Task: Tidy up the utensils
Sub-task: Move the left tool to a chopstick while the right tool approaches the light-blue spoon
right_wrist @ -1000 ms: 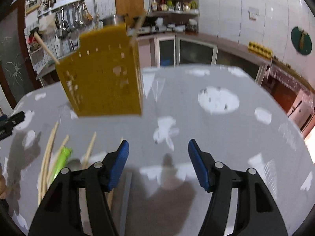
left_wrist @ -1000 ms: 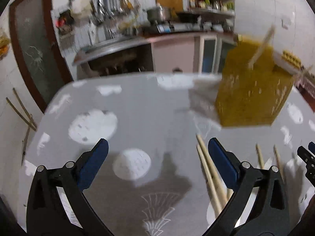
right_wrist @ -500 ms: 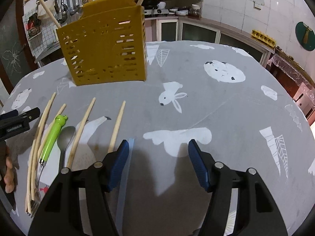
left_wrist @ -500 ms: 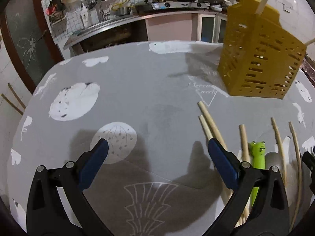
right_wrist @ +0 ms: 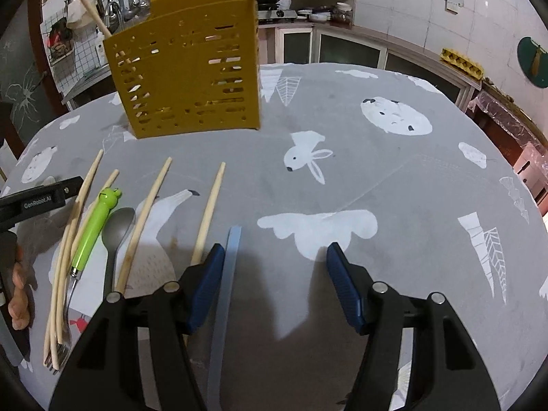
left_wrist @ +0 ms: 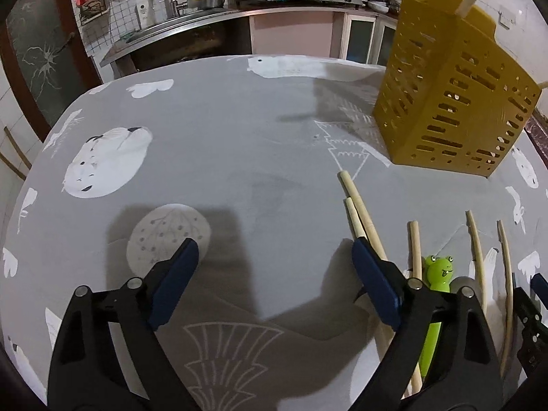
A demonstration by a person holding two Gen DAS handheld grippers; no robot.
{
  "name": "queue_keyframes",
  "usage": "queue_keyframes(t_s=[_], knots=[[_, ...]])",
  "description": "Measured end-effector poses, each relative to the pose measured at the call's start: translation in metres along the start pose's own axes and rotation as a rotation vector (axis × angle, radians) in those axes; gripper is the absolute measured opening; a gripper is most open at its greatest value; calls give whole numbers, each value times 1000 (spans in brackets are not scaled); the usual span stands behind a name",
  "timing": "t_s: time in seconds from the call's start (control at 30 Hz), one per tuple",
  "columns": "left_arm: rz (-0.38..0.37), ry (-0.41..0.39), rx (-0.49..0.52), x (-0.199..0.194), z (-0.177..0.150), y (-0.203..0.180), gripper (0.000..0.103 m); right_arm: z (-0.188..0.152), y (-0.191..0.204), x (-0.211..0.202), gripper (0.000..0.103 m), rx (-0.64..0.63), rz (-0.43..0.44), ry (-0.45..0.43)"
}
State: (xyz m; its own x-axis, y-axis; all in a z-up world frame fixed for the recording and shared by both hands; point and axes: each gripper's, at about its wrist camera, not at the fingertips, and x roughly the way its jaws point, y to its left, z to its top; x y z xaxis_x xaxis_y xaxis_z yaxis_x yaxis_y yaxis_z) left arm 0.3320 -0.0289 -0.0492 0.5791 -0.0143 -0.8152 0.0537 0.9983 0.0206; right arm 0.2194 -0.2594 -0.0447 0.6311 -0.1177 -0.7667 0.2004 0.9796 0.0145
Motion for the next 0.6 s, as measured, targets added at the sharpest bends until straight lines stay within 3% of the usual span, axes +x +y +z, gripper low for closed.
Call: queue_keyframes(t_s=[0.27, 0.5, 0.6], knots=[[-40, -36, -49, -13, 4, 5, 87, -1, -5, 0, 61, 23, 22, -4], [5, -29, -6, -11, -2, -7, 87, -1, -7, 0, 61, 30, 29, -3], [-9, -11, -13, -7, -3, -3, 87, -1, -6, 0, 61, 26, 24, -3]])
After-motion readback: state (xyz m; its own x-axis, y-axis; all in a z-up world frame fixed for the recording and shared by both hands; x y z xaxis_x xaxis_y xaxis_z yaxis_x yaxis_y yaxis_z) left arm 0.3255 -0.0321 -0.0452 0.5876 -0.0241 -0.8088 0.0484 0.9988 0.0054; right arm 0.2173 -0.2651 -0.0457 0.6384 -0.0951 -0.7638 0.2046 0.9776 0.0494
